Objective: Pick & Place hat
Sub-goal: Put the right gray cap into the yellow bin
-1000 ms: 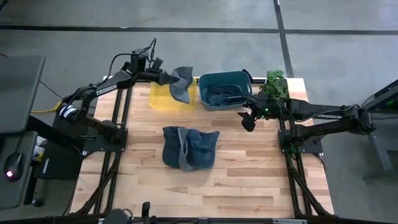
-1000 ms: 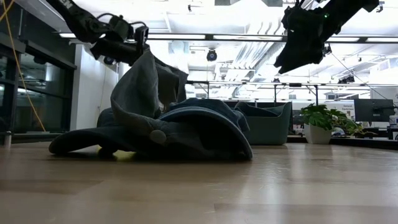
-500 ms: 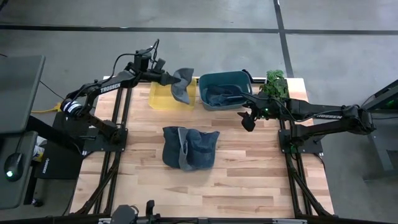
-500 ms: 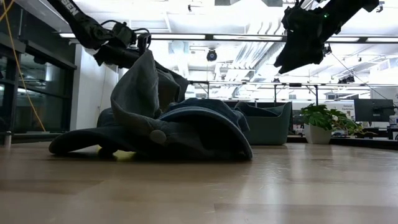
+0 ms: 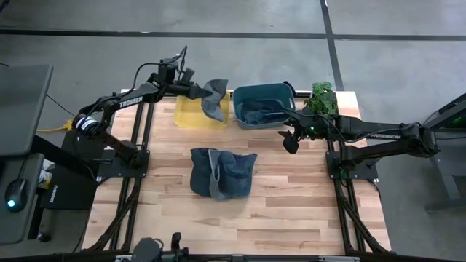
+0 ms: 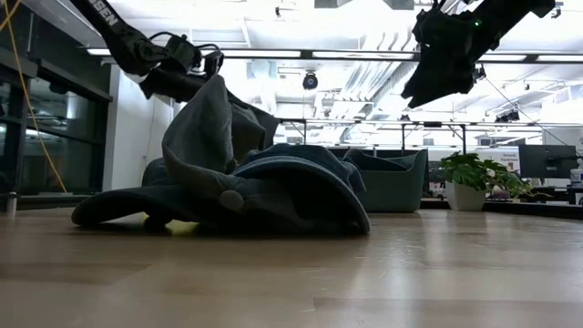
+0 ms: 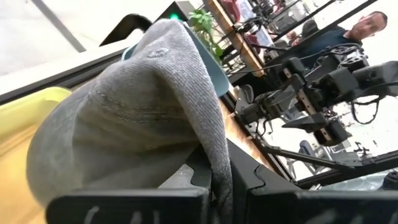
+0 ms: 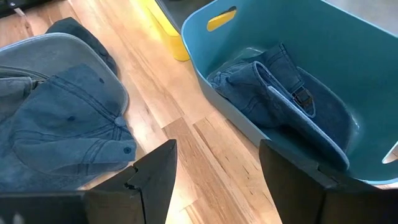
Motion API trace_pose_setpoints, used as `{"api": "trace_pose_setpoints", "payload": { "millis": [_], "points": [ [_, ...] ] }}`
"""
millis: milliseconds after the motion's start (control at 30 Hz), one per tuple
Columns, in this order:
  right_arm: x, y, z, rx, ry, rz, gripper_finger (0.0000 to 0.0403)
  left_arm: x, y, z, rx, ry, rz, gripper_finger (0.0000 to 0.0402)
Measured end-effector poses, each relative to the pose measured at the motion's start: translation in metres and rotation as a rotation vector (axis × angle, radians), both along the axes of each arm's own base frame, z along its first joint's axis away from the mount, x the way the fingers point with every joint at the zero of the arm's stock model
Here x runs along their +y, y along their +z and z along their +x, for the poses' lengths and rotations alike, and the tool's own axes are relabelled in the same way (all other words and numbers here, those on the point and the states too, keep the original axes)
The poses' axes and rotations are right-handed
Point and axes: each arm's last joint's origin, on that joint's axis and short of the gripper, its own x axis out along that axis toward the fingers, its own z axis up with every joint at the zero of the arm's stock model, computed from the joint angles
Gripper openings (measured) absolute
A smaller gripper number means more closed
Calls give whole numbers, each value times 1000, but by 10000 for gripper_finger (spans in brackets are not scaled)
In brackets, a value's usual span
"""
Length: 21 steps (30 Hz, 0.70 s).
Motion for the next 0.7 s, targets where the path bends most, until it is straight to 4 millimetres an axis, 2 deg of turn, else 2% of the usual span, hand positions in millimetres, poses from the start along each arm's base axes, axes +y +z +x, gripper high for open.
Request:
{"api": "trace_pose_setpoints", "payload": {
  "millis": [700],
  "points": [
    [0, 0, 0, 1, 0, 0, 222, -6, -30, -13, 379, 216, -60, 9]
  ]
}}
